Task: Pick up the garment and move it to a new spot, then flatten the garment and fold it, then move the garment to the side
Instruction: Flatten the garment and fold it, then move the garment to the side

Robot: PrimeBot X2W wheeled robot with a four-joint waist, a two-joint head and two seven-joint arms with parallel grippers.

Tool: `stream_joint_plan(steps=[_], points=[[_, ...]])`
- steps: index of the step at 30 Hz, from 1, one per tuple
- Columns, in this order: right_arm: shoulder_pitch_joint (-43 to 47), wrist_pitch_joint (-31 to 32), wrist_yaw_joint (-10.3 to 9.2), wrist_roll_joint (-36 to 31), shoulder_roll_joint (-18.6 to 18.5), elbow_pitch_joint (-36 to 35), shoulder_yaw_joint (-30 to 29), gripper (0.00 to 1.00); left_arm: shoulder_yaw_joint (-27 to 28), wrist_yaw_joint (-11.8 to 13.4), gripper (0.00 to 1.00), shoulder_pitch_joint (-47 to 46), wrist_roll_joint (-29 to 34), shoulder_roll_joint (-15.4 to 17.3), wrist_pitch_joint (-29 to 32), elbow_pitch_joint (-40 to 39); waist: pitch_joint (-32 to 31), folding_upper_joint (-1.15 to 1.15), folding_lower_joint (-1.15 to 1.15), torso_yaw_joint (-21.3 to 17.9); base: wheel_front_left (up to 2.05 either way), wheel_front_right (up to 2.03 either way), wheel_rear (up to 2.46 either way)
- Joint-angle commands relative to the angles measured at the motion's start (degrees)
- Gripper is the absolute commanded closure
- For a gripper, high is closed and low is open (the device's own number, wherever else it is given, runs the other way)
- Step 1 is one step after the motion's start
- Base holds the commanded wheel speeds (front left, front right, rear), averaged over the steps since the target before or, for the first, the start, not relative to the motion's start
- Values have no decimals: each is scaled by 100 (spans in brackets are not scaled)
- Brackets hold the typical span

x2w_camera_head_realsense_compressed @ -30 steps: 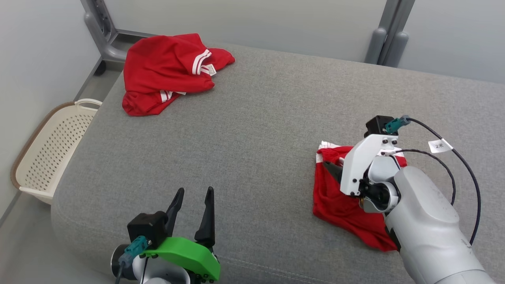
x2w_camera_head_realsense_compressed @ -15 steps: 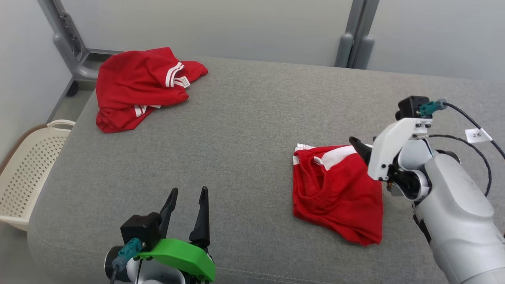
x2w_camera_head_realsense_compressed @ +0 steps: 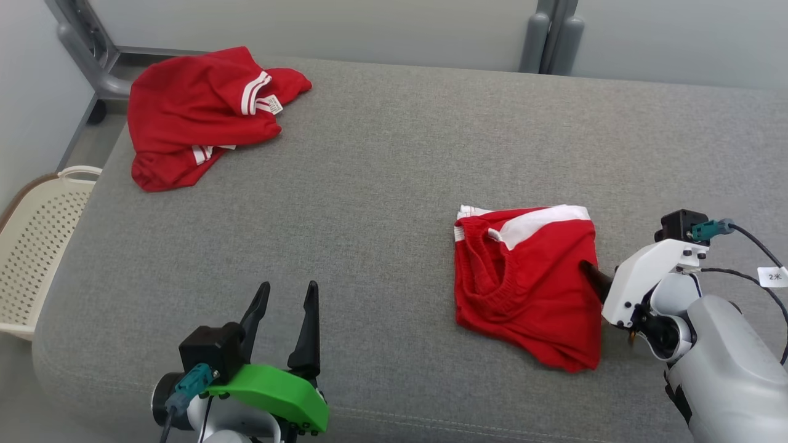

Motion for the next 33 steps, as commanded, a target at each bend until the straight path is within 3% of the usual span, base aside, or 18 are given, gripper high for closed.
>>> stream_joint_plan(steps=[1, 10, 12, 13, 15, 24, 33], points=[[23, -54, 0, 60, 11, 48, -3, 0, 9, 36, 0, -64, 40, 42, 9, -13, 97, 0, 0, 111, 0, 0, 0], [-83, -146, 0, 380, 209, 535, -23, 0, 18, 53, 0, -108, 15, 74, 21, -28, 140, 0, 0, 332, 0, 0, 0], [-117, -189, 0, 412, 228, 587, 35, 55, 20, 57, 0, -102, 7, 75, 8, -25, 135, 0, 0, 348, 0, 0, 0], [-138, -241, 0, 420, 228, 589, 73, 66, 22, 60, 0, -98, 1, 78, 3, -22, 133, 0, 0, 349, 0, 0, 0], [-170, -314, 0, 445, 213, 615, 135, 100, 31, 73, 0, -89, -4, 80, 0, -20, 128, 0, 0, 343, 0, 0, 0], [-357, -687, -1, 432, -65, 591, 422, 100, 27, 87, 0, -74, 8, 88, -60, -89, 118, 0, 0, 76, 0, 0, 0], [-590, -845, -1, 426, -439, 537, 787, 100, -26, 106, 0, -153, 75, 96, -38, -270, 180, 0, 0, -762, 0, 0, 0]])
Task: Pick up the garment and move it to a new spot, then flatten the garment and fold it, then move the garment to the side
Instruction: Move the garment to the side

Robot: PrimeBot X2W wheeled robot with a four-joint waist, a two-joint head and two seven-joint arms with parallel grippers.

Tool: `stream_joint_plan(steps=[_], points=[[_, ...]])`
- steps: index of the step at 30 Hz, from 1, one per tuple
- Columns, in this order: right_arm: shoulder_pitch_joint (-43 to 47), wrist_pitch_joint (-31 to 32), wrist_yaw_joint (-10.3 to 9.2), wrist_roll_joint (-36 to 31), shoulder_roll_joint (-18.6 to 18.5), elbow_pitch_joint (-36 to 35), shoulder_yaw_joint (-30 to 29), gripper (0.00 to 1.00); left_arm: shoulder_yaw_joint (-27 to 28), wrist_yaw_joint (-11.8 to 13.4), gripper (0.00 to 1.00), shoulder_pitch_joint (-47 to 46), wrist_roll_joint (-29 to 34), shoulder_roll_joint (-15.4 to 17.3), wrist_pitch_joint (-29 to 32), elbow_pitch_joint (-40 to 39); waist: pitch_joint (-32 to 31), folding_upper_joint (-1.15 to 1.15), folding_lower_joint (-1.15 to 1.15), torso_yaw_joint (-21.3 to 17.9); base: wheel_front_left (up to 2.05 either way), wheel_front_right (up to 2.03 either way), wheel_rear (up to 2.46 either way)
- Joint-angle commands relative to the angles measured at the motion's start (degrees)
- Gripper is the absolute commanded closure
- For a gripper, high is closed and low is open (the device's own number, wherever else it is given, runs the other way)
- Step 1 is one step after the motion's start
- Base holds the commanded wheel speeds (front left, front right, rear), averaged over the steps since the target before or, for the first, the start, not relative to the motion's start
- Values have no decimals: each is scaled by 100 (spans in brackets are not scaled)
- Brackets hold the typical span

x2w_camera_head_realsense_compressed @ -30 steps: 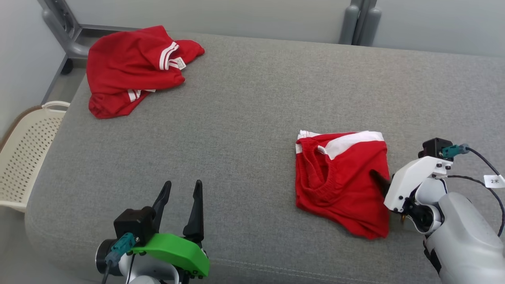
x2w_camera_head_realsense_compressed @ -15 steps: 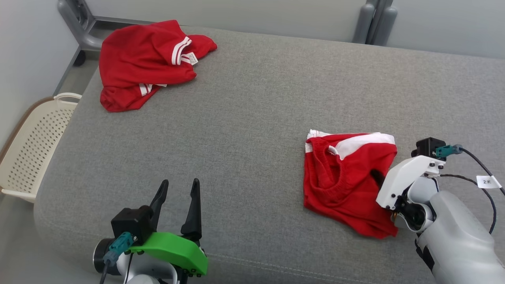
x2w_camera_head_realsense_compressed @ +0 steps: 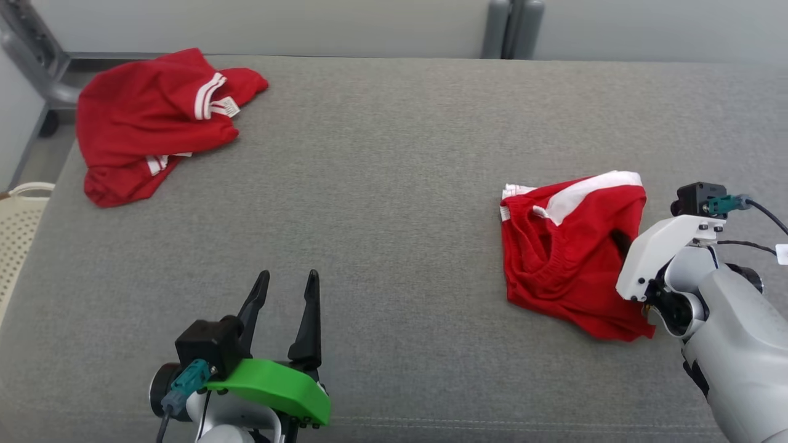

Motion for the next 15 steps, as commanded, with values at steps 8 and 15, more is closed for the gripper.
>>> stream_joint_plan(steps=[8, 15], points=[[-486, -79, -2, -13, -183, 24, 291, 100, -61, 12, 0, -330, 168, 60, 77, -183, 241, 0, 0, -1441, 0, 0, 0], [-906, -167, -2, 21, -130, 123, 518, 100, -94, -8, 0, -597, 246, 69, 167, -261, 531, 0, 0, -2131, 0, 0, 0]])
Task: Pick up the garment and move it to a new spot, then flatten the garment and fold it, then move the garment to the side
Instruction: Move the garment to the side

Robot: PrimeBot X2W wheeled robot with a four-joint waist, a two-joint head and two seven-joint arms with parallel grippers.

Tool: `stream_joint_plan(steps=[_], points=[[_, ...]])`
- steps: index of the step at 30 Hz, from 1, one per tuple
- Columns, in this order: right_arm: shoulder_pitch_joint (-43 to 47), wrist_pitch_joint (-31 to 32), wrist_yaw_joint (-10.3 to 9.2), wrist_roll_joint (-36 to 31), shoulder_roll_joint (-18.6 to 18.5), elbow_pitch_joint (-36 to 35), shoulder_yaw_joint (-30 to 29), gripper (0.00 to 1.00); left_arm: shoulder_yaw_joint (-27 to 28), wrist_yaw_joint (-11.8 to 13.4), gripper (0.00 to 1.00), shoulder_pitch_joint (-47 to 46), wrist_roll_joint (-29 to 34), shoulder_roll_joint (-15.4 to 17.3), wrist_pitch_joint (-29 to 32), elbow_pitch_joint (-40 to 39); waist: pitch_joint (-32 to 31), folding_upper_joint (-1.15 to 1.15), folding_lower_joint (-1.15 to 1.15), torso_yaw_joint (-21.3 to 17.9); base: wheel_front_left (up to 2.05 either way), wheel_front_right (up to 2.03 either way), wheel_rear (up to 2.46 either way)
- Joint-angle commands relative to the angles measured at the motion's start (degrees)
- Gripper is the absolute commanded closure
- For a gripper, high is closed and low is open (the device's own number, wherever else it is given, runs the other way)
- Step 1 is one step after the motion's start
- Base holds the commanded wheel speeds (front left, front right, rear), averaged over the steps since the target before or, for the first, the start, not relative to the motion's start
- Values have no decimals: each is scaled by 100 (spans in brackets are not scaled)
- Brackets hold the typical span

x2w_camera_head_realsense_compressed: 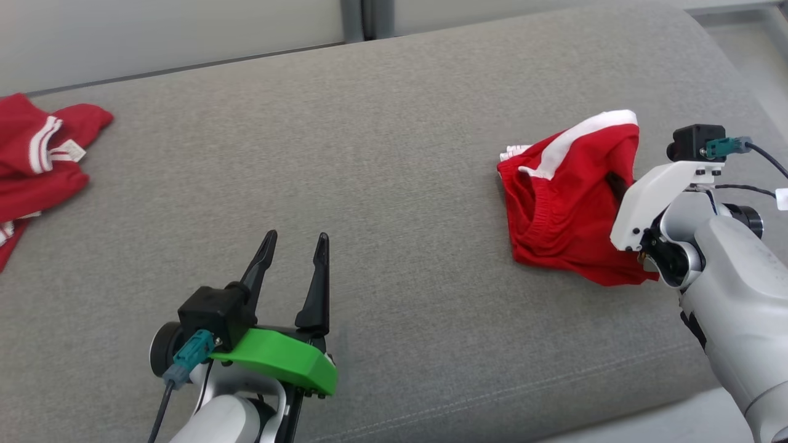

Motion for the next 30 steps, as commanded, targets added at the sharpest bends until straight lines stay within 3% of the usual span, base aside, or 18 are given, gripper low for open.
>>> stream_joint_plan(steps=[1, 9, 22, 30], points=[[-133, -63, -2, 32, 27, 31, 41, 100, 13, -10, 0, -149, 52, 49, 29, -10, 355, 0, 0, -642, 0, 0, 0], [-687, -351, -2, 58, 78, 372, 111, 100, 72, 50, 0, -398, 166, 168, 121, -153, 745, 0, 0, -715, 0, 0, 0], [-1746, -887, -3, -136, -758, 1023, -6, 100, 228, 442, 0, -717, 571, 657, 532, -1138, 1694, 0, 0, -393, 0, 0, 0], [-2282, -1354, -3, -523, -1049, 1563, 18, 100, 153, 618, 0, -865, 812, 864, 904, -1568, 2119, 0, 0, -265, 0, 0, 0]])
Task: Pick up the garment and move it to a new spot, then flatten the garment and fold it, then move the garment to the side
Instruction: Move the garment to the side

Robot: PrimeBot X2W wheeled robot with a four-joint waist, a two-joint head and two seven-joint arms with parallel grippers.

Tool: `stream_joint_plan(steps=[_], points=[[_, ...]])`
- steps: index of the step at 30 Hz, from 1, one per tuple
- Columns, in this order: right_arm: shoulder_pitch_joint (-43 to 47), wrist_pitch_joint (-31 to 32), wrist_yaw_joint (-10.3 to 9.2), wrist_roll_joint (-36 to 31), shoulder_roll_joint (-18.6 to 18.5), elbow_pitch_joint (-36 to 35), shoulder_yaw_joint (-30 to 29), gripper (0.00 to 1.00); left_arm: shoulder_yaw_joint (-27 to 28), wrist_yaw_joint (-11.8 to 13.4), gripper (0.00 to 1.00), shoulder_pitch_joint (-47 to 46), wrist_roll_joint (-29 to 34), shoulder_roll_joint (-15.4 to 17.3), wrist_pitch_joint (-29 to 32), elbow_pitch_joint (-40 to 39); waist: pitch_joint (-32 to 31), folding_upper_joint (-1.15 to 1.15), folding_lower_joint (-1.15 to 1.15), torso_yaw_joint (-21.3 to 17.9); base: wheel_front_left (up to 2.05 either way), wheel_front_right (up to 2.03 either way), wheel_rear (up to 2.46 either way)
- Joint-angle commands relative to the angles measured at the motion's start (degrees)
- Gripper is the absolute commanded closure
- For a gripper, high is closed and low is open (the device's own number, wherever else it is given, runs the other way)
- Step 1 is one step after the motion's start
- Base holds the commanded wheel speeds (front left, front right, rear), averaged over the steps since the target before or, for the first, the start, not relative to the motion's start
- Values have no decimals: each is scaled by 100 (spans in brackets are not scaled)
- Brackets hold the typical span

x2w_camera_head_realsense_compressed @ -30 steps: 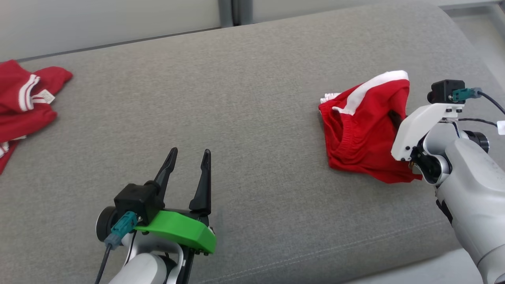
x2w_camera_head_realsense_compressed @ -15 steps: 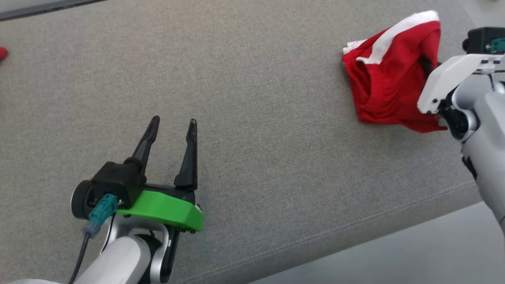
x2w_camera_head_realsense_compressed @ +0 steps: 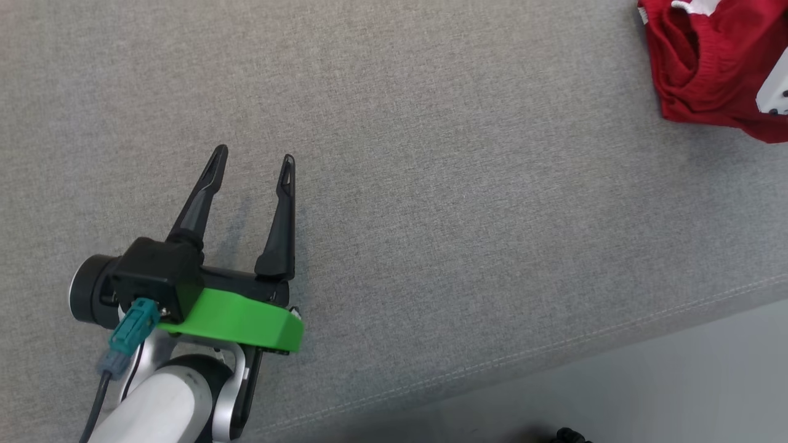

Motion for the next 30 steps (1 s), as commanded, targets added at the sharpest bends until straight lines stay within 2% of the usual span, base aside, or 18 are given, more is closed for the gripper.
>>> stream_joint_plan(steps=[1, 9, 10, 12, 13, 20, 30], points=[[-105, -54, -4, -83, -12, 57, 37, 100, -1, 33, 0, -106, 59, 52, 26, -41, 212, 0, -1, 122, 0, 0, 0], [-615, -363, -4, -760, -183, 603, 287, 100, -63, 108, 0, -220, 209, 146, 228, -242, 473, 0, -1, 303, 0, 0, 0], [-658, -414, -4, -836, -224, 662, 289, 96, -74, 117, 0, -224, 219, 147, 239, -257, 492, 0, -1, 316, 0, 0, 0], [-734, -540, -4, -983, -305, 765, 230, 42, -93, 130, 0, -236, 260, 141, 259, -277, 520, 0, -1, 335, 0, 0, 0], [-748, -601, -4, -1033, -325, 807, 179, 0, -102, 142, 0, -240, 266, 131, 258, -283, 528, 0, -1, 343, 0, 0, 0], [-536, -608, -6, -1345, -557, 924, -65, 0, -113, 156, 0, -243, 206, 38, 216, -223, 474, 0, -1, 336, 0, 0, 0], [-93, -562, -6, -1563, -588, 929, -430, 0, -76, 61, 0, -110, 7, -89, -1, 10, 144, 0, -1, 319, 0, 0, 0]])
